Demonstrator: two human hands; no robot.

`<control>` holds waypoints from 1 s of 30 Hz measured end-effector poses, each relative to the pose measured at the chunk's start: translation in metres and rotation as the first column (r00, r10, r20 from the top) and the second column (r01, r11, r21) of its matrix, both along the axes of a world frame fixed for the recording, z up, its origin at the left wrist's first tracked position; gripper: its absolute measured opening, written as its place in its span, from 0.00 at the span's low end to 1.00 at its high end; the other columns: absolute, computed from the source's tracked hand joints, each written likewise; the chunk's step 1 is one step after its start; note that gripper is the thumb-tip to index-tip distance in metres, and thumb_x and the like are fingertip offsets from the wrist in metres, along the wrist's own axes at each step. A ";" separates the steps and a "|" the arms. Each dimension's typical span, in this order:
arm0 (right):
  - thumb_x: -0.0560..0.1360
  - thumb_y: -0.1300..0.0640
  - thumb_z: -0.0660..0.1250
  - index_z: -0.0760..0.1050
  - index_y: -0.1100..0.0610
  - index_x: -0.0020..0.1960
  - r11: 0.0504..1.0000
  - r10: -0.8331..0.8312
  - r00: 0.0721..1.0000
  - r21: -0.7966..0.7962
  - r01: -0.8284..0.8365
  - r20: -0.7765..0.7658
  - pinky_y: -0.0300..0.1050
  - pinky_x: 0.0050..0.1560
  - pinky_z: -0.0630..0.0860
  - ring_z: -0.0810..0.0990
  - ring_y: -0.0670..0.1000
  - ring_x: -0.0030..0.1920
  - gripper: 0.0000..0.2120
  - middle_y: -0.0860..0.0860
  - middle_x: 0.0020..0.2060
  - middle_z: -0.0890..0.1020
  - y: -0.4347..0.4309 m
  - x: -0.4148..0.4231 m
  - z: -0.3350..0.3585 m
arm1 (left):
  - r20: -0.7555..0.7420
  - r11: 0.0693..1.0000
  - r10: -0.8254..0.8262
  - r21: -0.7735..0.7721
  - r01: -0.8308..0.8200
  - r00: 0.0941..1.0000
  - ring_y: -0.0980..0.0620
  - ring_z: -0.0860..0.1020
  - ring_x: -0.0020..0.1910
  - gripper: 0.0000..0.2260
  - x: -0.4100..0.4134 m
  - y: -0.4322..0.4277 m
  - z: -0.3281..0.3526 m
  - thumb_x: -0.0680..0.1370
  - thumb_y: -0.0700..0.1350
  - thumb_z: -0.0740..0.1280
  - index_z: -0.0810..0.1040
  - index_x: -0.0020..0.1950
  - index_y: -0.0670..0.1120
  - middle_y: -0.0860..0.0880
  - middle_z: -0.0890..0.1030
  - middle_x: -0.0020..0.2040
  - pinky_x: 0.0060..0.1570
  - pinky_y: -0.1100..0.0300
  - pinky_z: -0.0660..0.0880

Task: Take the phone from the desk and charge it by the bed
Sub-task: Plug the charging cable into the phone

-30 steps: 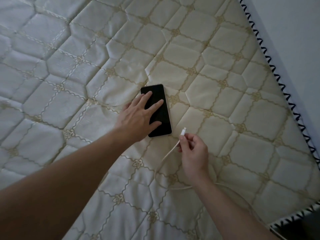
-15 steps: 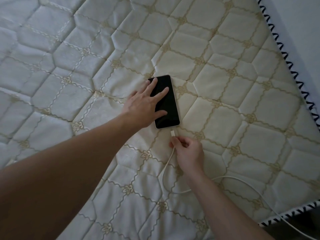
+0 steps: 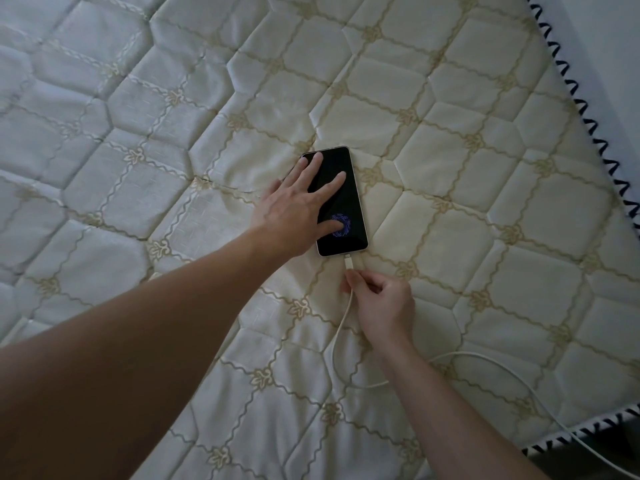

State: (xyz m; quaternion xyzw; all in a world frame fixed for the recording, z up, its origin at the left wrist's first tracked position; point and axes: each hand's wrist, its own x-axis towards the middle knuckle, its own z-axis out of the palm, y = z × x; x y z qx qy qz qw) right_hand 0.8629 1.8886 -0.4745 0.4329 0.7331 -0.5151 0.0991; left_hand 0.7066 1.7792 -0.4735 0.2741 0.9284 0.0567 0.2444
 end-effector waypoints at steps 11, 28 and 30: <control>0.76 0.50 0.68 0.83 0.53 0.35 0.992 0.100 0.995 0.072 -0.099 -0.008 0.31 0.31 0.68 0.78 0.43 0.31 0.13 0.46 0.29 0.82 -0.003 -0.002 -0.004 | -0.015 0.999 0.003 0.033 -0.003 1.000 0.49 0.43 0.80 0.34 0.000 -0.002 -0.004 0.78 0.64 0.61 0.47 0.79 0.62 0.50 0.41 0.82 0.77 0.44 0.52; 0.78 0.51 0.65 0.83 0.54 0.42 0.995 0.018 0.998 0.099 -0.012 -0.055 0.42 0.38 0.76 0.82 0.50 0.33 0.11 0.46 0.31 0.82 -0.014 0.002 -0.009 | -0.003 0.999 -0.025 0.021 0.025 1.000 0.50 0.42 0.80 0.37 -0.002 -0.004 0.000 0.76 0.66 0.62 0.47 0.79 0.63 0.51 0.40 0.81 0.74 0.47 0.59; 0.78 0.51 0.66 0.82 0.55 0.42 0.996 -0.017 0.998 0.092 0.022 -0.054 0.42 0.39 0.76 0.82 0.51 0.34 0.11 0.46 0.31 0.82 -0.015 0.001 -0.010 | -0.002 0.999 -0.023 0.024 0.023 1.000 0.50 0.42 0.80 0.37 -0.003 -0.004 0.000 0.76 0.66 0.62 0.46 0.79 0.63 0.51 0.40 0.81 0.74 0.47 0.59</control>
